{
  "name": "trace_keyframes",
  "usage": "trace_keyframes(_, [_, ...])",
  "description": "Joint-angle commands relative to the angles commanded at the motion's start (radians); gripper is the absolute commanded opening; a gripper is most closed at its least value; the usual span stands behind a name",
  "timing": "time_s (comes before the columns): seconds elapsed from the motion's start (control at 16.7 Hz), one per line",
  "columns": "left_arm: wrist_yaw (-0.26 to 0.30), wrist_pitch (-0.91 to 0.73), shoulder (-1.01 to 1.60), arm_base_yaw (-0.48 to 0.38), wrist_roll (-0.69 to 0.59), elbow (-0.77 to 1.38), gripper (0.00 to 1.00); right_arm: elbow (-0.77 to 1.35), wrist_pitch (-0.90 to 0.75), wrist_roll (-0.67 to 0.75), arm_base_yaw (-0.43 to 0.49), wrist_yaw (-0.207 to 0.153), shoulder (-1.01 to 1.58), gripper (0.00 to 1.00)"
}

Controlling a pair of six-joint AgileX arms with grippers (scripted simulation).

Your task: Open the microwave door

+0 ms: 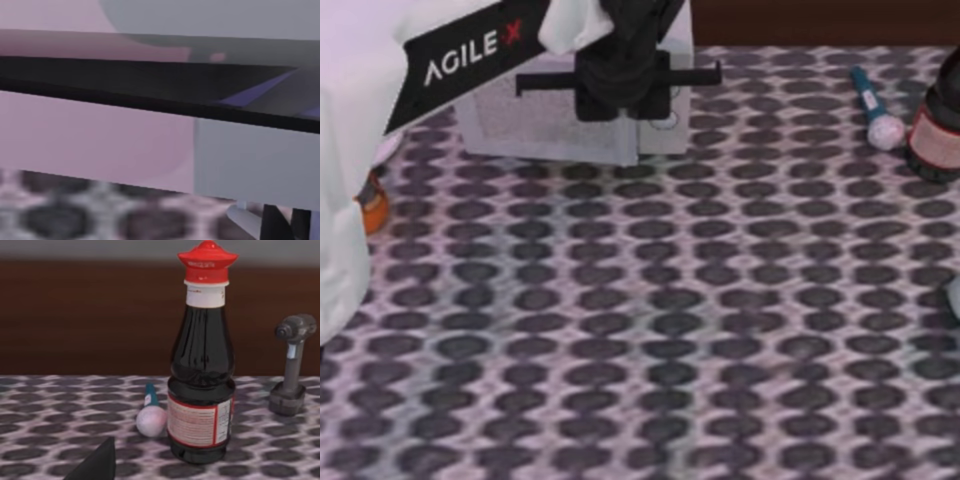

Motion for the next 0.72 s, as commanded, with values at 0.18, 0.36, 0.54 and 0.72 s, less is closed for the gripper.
trace_keyframes(0.18, [0.008, 0.020, -0.026, 0.003, 0.022, -0.032, 0.00, 0.000, 0.000, 0.000, 0.000, 0.000, 0.000, 1.00])
trace_keyframes(0.36, [0.028, 0.052, -0.068, 0.010, 0.072, -0.117, 0.00, 0.000, 0.000, 0.000, 0.000, 0.000, 0.000, 1.00])
trace_keyframes(0.54, [0.041, 0.084, -0.106, 0.013, 0.102, -0.157, 0.00, 0.000, 0.000, 0.000, 0.000, 0.000, 0.000, 1.00])
trace_keyframes(0.72, [0.041, 0.085, -0.106, 0.013, 0.102, -0.157, 0.00, 0.000, 0.000, 0.000, 0.000, 0.000, 0.000, 1.00])
